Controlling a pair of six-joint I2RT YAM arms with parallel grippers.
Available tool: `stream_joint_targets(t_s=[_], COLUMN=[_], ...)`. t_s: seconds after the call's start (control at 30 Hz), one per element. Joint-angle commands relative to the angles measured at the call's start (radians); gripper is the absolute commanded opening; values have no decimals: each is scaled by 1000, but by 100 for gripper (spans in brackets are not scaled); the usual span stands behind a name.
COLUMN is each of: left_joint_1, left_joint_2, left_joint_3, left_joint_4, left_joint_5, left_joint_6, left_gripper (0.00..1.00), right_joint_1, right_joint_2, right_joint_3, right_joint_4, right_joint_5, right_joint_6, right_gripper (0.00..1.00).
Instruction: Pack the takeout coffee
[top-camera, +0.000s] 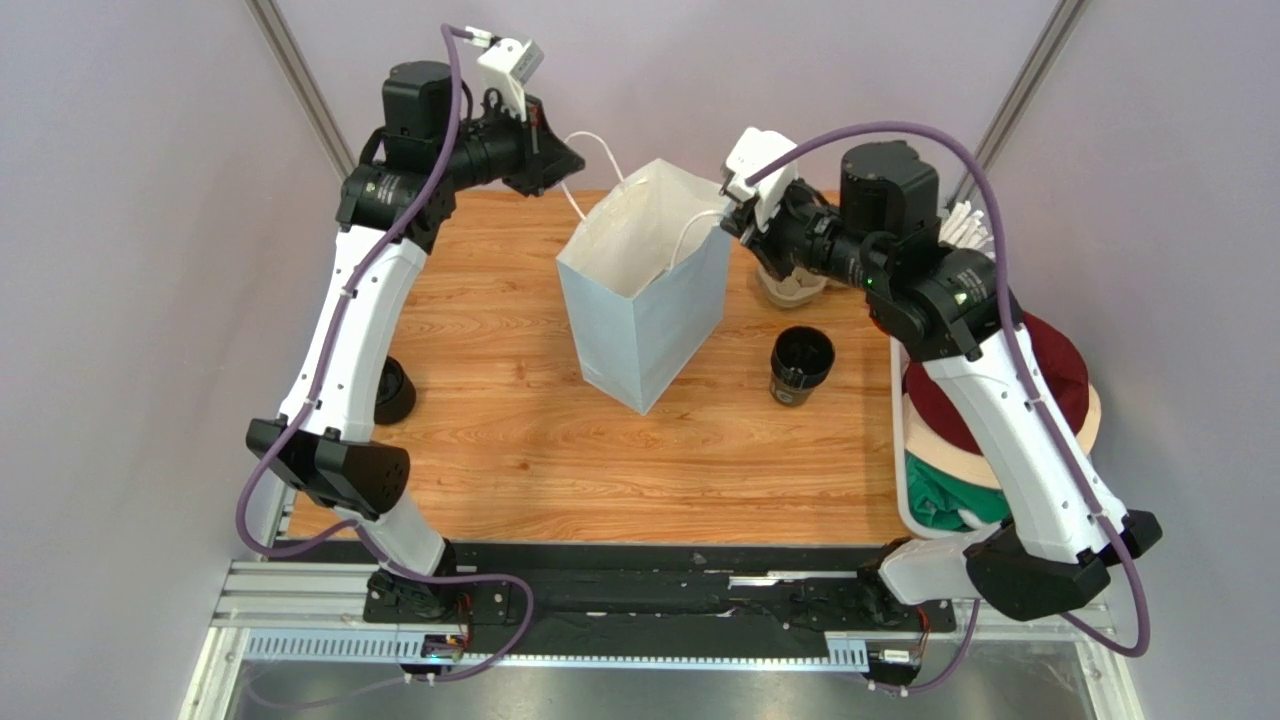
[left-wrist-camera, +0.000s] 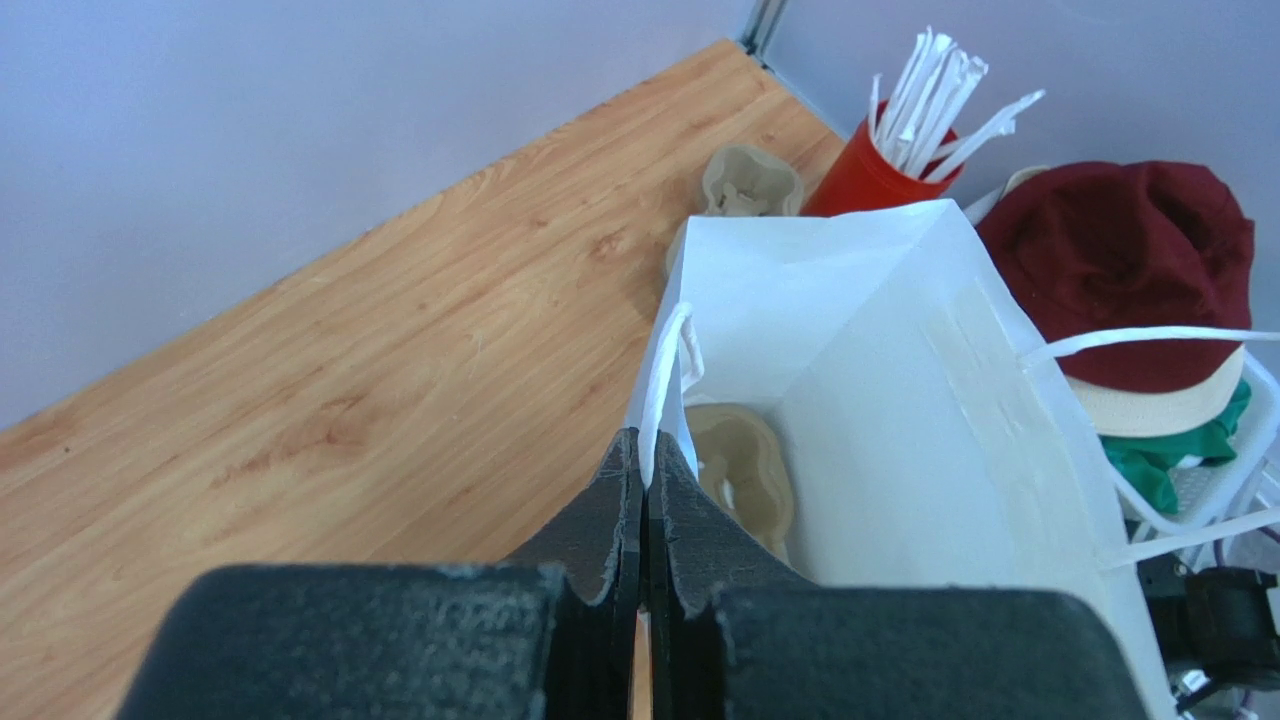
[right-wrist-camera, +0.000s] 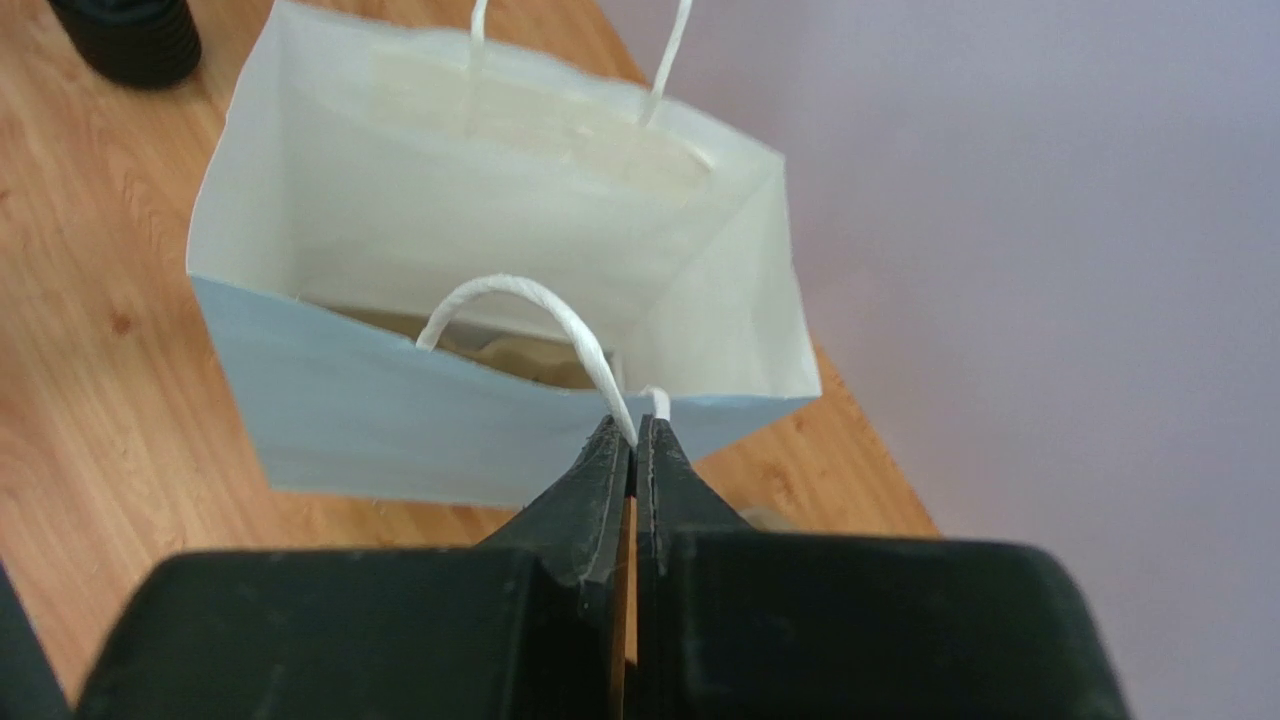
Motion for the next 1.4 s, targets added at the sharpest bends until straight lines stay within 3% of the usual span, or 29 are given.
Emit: stream_joint_targets(t_s=[0.0,0.07,0.17,0.47,0.63,0.77,1.07,1.37], left_joint_1=[2,0,0,0,0,0,-7,-40], left_joint_2=[-52,-68,-62,-39,-17,-20,-140,-310], left_joint_3=[-208,-370,-428,-220,-97,-88,-339,-549], left_joint_4=[61,105,124,55,30,29,23,-13], left_joint_5=[20,28,24,-7,-4,78,194,298], left_joint_6=[26,28,47,87,116,167,343,486], left_gripper=[0,0,0,0,0,0,0,0], right_joint_1=[5,30,48,51,65,105,253,346], right_joint_2=[-35,-58,-62,-43,-78,-123,-220,-246], right_joint_3=[-186,-333,-399,-315,-371,-470,-815,-930], right_joint_4=[64,101,147,124,95,68,97,106], right_joint_5=[-49,-45,-11,-24,-66,-80,-71,-27], right_joint_6=[41,46,51,74,66,14,-18,-28], right_gripper=[0,0,0,0,0,0,0,0])
